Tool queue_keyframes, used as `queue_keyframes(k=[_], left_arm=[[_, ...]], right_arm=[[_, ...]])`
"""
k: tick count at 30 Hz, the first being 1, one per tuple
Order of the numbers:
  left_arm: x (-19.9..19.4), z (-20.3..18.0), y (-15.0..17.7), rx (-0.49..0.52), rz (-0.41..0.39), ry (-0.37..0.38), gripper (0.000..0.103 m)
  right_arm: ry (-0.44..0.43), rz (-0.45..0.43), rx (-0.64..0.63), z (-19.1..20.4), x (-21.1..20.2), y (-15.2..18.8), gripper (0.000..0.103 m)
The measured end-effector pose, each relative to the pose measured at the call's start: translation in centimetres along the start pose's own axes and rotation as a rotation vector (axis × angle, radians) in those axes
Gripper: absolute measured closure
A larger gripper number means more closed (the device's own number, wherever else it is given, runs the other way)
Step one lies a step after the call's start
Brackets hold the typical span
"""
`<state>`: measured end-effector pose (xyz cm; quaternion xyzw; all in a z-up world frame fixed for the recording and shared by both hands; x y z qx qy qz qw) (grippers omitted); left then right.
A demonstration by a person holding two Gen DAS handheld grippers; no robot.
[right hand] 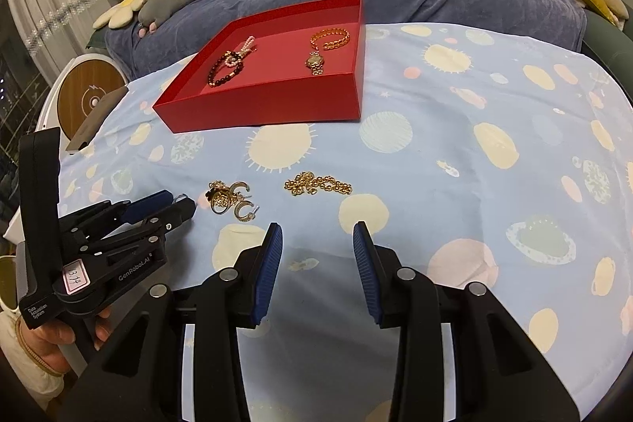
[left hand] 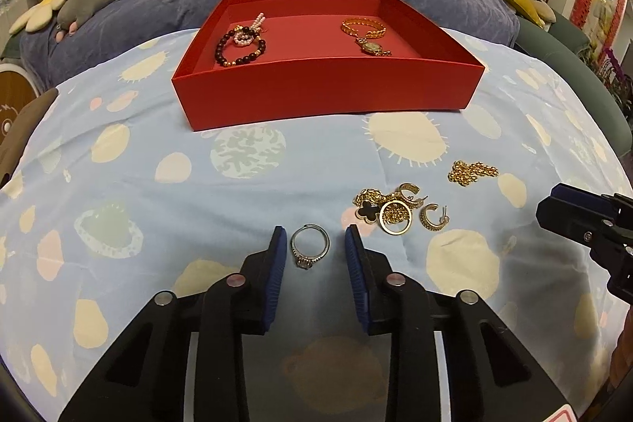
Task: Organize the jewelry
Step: 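Grasp the silver ring with the left tool while the right tool approaches the gold chain, then grasp the gold chain with the right tool while the left tool holds the ring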
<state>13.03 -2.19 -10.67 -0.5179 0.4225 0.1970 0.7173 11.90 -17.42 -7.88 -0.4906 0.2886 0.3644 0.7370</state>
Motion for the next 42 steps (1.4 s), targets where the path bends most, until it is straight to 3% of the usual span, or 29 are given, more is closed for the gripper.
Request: queue_keyframes(k=[2, 13, 25, 33, 36, 38, 40, 42], left_arm=[[0.0, -0.1, 0.0, 0.005, -0.003, -0.002, 0.086], [-1.7, 0.7, -0.1, -0.045, -0.022, 0.035, 0.086], [-2.9, 2.3, 0.3, -0.107, -0.028, 0.056, 0.086], [-2.9, 2.7, 0.4, -0.124, -0.029, 0.066, 0.086], [-2.9, 2.9, 0.5, -0.129, -0.026, 0.069, 0.086], [-2.9, 3.0, 0.6, -0.129, -0.026, 0.070, 0.086], [-3.0, 3.1, 0.6, -0.132, -0.027, 0.069, 0.086], [-3.1, 3.2, 0.6, -0.134, -0.028, 0.069, 0.086]], right_arm=[[-0.002, 0.001, 0.001, 0.0, 0.1, 0.0, 0.067], [0.005, -0.003, -0.027, 1.1, 1.3, -0.8, 0.067], [0.022, 0.053, -0.030, 2.1, 5.1, -0.2, 0.069], [0.047, 0.010, -0.043, 2.4, 6.2, -1.5, 0.069], [0.071, -0.011, -0.056, 2.4, 6.5, -1.9, 0.075], [0.090, -0.025, -0.068, 2.3, 6.6, -2.0, 0.088], [0.092, -0.029, -0.065, 2.0, 6.6, -2.2, 0.094], [0.092, -0.030, -0.062, 1.9, 6.4, -2.2, 0.094]])
Point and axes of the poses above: each gripper's, at about its wrist camera, not at the fingertips, and x roughly the way its jaws point, z to its left, y to its underside, the point moved 10 cm from there along x, roughly the way its jaws point, and after that the axes turned 15 degrees about x, right-handed, at the moved point
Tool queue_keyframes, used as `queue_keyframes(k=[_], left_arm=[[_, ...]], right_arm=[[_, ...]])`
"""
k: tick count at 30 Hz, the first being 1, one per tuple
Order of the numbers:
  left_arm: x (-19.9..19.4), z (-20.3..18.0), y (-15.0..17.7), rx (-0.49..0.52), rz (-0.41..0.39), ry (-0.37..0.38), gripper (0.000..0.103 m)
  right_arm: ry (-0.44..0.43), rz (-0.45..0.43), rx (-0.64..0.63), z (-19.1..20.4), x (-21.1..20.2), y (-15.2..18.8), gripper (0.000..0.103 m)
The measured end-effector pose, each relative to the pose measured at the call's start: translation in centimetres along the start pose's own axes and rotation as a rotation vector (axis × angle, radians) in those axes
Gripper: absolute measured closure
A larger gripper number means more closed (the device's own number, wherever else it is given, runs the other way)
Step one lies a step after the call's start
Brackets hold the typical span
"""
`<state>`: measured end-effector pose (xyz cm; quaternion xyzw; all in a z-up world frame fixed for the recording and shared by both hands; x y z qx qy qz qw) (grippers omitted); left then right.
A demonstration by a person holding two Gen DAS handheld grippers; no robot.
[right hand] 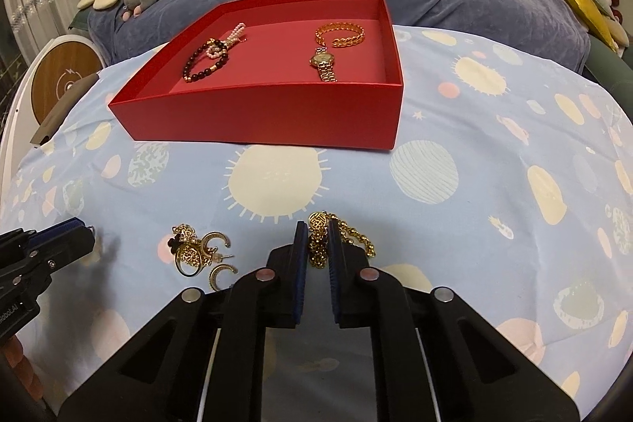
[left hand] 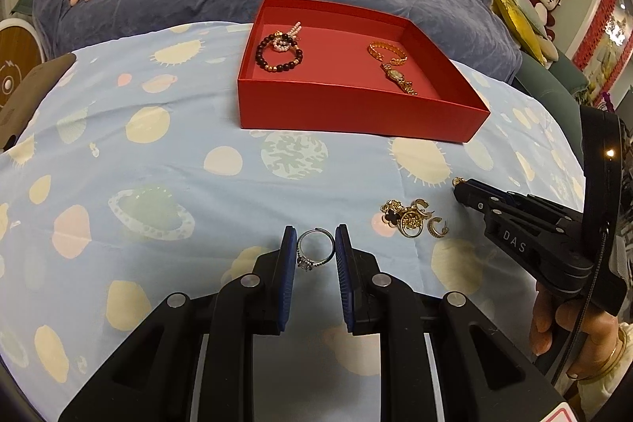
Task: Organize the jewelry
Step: 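Grasp the gold chain with the right tool while the left tool holds the ring, then carry the ring and chain into the red box and open both tools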
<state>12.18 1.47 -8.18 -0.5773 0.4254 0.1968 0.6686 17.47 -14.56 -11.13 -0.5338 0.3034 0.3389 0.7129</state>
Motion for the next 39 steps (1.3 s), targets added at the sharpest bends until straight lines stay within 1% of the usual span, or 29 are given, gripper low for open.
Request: queue_keyframes(k=[4, 6, 15, 18, 21, 25, 29, 32, 35, 39], left_arm=[[-0.2, 0.2, -0.1, -0.002, -0.004, -0.003, 0.086], [-0.3, 0.3, -0.2, -0.002, -0.007, -0.007, 0.086], [-1.0, 0.0, -2.0, -0.005, -0.042, -0.011, 0.086], [-1.2, 0.0, -3.1, -0.012, -0.055, -0.008, 0.086], [-1.8, 0.1, -4.7, -0.011, -0.077, -0.014, 0.086], [-2.6, 0.5, -8.7, 0.000, -0.117, -0.014, 0.086], [-2.2, 1.3, -12.8, 0.013, -0.151, -0.033, 0.086], [-0.3, 2.0, -15.0, 0.007, -0.144, -0.031, 0.086], [2.1, 2.5, -15.8, -0.016, -0.121, -0.014, 0.086], [5.0, 2.7, -15.6, -0.034, -0.082, 0.013, 0.086]], right_arm=[[-0.009, -0.006, 0.008, -0.2, -0.6, 0.0, 0.094], [-0.021, -0.015, 0.007, 0.0, -1.3, -0.2, 0.096], [-0.085, -0.084, 0.029, 0.6, -5.2, -2.7, 0.096], [-0.112, -0.105, 0.040, 1.1, -6.5, -3.8, 0.096], [-0.137, -0.136, 0.033, 2.0, -8.2, -5.7, 0.096], [-0.171, -0.177, 0.036, 3.0, -9.6, -9.1, 0.096], [-0.182, -0.209, 0.029, 4.1, -9.0, -12.7, 0.096], [-0.202, -0.208, 0.043, 4.8, -7.6, -14.3, 0.096], [-0.215, -0.176, 0.069, 5.1, -5.2, -14.9, 0.096], [-0.220, -0.118, 0.083, 5.5, -1.9, -14.2, 0.096]])
Point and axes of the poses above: each gripper's, at about its wrist camera, not at the fingertips, and x roughly the way its jaws point, z to its left, y to its underside, the point moved 10 cm from there along x, roughly the way its jaws point, and after that the axes turned 15 degrees about x, right-handed, at the moved point
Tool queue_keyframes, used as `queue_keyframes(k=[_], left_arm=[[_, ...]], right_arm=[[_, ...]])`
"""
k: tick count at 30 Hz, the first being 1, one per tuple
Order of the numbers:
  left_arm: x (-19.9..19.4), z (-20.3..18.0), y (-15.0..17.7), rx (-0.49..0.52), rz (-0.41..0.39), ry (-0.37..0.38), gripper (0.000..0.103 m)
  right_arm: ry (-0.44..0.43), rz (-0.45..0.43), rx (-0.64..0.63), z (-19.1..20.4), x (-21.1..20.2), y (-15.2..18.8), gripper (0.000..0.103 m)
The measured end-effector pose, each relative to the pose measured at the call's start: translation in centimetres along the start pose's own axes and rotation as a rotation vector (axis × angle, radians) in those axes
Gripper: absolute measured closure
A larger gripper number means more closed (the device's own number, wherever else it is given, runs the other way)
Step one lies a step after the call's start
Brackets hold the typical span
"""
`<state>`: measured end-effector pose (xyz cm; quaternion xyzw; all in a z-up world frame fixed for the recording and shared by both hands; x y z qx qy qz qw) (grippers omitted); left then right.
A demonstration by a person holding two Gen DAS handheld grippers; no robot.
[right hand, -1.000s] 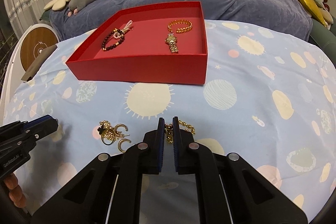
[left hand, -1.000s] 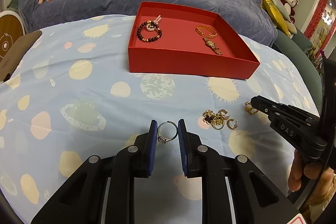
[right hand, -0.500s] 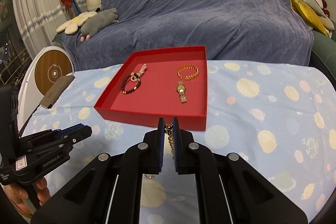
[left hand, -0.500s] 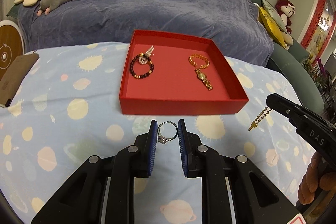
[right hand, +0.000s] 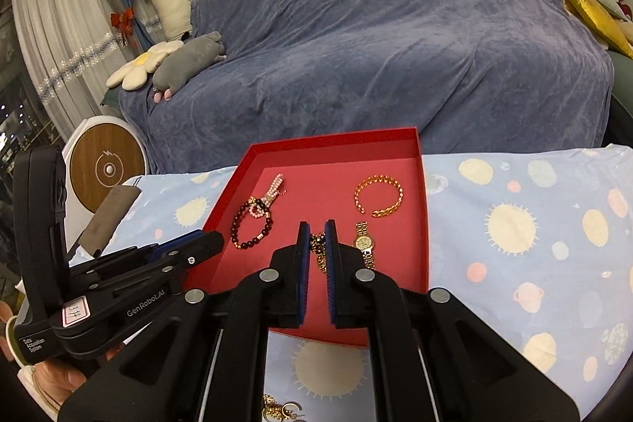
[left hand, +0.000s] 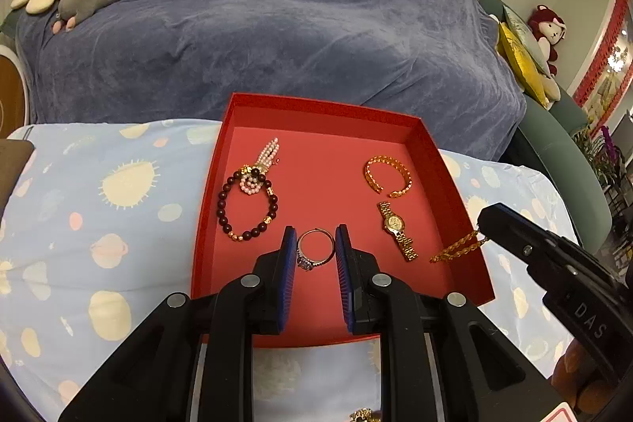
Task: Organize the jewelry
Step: 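Carry the ring and chain into the red box and open both tools, then move the right tool to the gold earrings cluster and close on it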
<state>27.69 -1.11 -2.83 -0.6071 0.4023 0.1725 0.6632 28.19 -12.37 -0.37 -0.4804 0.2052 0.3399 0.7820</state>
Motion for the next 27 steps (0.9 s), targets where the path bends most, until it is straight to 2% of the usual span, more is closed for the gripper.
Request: queue_keyframes(k=[6, 11, 12, 16, 21, 23, 27], left_arm=[[2.7, 0.3, 0.9, -0.002, 0.042, -0.001, 0.085], [3.5, 1.0, 1.1, 0.002, 0.048, -0.029, 0.064], [3.5, 1.2, 1.1, -0.004, 0.048, -0.029, 0.062], [2.3, 1.8, 1.0, -0.014, 0.036, -0.042, 0.062], [-1.5, 1.3, 0.8, -0.020, 0.006, -0.033, 0.062], [-3.3, 0.8, 1.3, 0.003, -0.006, -0.047, 0.061], [-6.4, -0.2, 3.5, 0.038, -0.017, -0.076, 0.055]], right_arm=[[0.000, 0.067, -0.014, 0.1, 3.5, 1.9, 0.096], [0.021, 0.059, -0.027, -0.1, 4.3, 2.1, 0.094], [0.022, 0.055, -0.025, -0.2, 4.2, 2.0, 0.094], [0.010, 0.043, -0.028, 0.0, 2.4, 1.8, 0.093], [0.005, 0.027, -0.056, 0.5, -2.0, 2.5, 0.093], [0.007, 0.019, -0.070, 0.5, -4.0, 3.5, 0.089], [0.008, 0.012, -0.074, 0.0, -7.0, 6.1, 0.088]])
Point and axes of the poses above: each gripper's, at about its wrist camera, not at the fingertips, and x roughly the way its jaws point, z to its left, y to its underside, the point moved 10 cm from there along x, roughly the way its jaws point, and after that the axes turned 15 degrees about x, right-handed, at the moved point
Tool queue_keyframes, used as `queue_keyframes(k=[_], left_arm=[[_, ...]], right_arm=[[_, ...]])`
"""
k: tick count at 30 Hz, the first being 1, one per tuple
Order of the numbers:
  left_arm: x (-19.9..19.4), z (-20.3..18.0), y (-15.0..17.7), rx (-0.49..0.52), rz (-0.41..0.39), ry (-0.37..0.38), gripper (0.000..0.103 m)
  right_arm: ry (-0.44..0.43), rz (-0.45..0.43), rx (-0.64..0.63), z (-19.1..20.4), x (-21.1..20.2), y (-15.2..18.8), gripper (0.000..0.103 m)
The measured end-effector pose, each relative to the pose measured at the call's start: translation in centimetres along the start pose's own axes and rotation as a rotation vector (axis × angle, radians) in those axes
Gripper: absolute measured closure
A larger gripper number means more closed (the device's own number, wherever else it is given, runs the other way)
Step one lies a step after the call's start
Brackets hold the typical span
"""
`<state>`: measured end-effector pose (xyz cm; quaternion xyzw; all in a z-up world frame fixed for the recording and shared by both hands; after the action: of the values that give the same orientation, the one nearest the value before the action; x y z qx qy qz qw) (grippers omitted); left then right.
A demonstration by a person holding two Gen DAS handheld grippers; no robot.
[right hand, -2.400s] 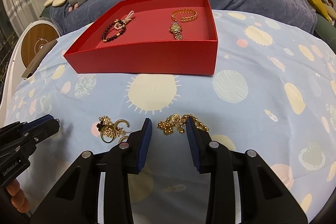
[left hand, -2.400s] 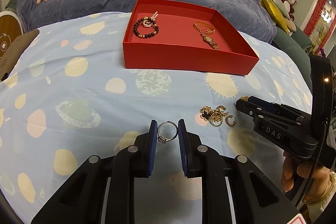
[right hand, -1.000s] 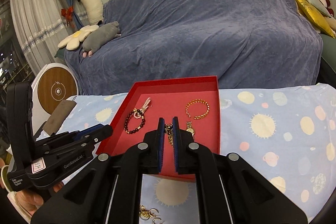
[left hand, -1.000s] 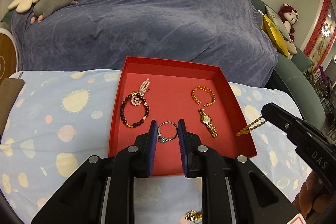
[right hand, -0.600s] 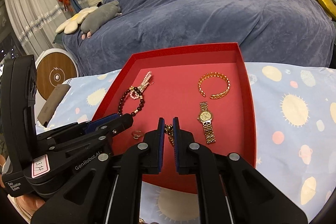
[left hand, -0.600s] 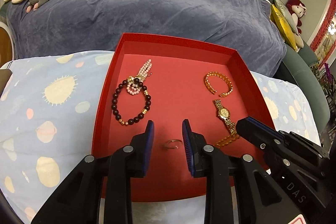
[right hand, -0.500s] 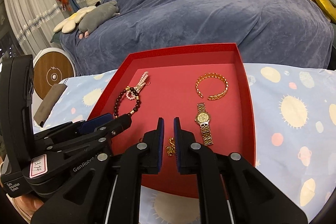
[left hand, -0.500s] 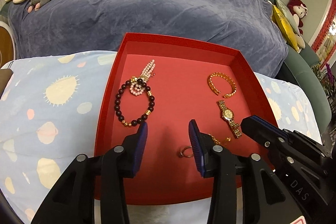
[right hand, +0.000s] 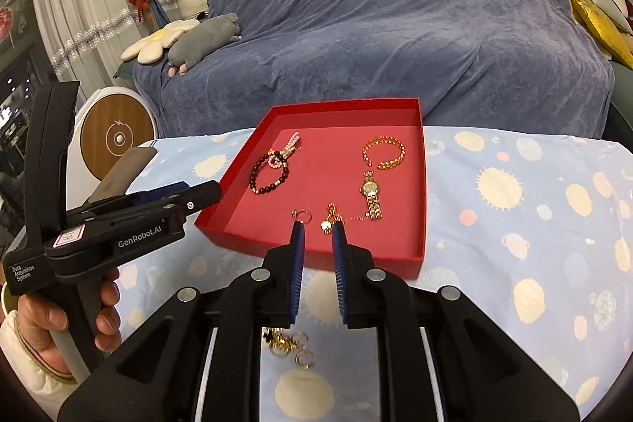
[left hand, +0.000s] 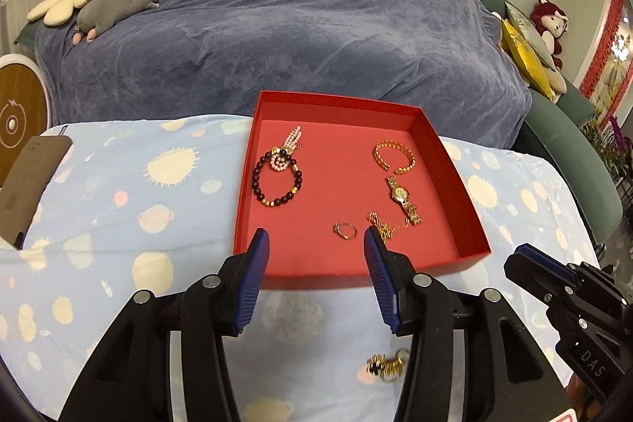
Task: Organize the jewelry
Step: 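Move the right tool to the gold earrings cluster and close on it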
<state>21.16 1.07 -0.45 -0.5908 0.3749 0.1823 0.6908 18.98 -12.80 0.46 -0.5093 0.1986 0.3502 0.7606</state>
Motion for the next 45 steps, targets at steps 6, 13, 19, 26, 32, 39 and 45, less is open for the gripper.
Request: queue_keyframes(k=[6, 13, 19, 26, 32, 39, 45], left_arm=[[-1.5, -1.2, 5.3, -0.005, 0.059, 0.003, 0.054], [-1.4, -1.9, 8.7, 0.028, 0.095, 0.004, 0.054], [-0.8, -1.7, 10.5, 0.033, 0.126, 0.011, 0.054], [-0.6, -1.9, 11.3, 0.039, 0.144, 0.031, 0.054], [-0.4, -1.8, 11.7, 0.031, 0.153, 0.041, 0.054], [-0.6, -1.5, 11.7, 0.014, 0.149, 0.047, 0.054], [-0.6, -1.3, 11.6, 0.002, 0.150, 0.051, 0.054]], right_arm=[[0.005, 0.051, 0.033, -1.0, -1.6, 4.8, 0.088], [0.031, 0.138, -0.007, -1.6, 0.3, 9.5, 0.088], [0.034, 0.181, -0.049, -0.9, 2.2, 11.3, 0.088], [0.050, 0.205, -0.069, -0.6, 3.8, 12.3, 0.088], [0.054, 0.204, -0.066, -0.3, 4.4, 12.1, 0.088], [0.020, 0.215, -0.071, 1.0, 5.0, 11.8, 0.088], [0.043, 0.219, -0.060, 0.7, 6.5, 11.9, 0.082]])
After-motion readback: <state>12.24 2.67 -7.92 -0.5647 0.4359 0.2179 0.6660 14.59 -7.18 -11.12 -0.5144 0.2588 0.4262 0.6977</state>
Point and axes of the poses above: each gripper's, at about its wrist camera, not at the fingertips, and x roughly the way its jaws point, z to its left, y to its underside, the point moved 10 cm from there along x, roughly the way its jaws point, and after that the axes turned 15 degrees about x, right-handed, at the moved point
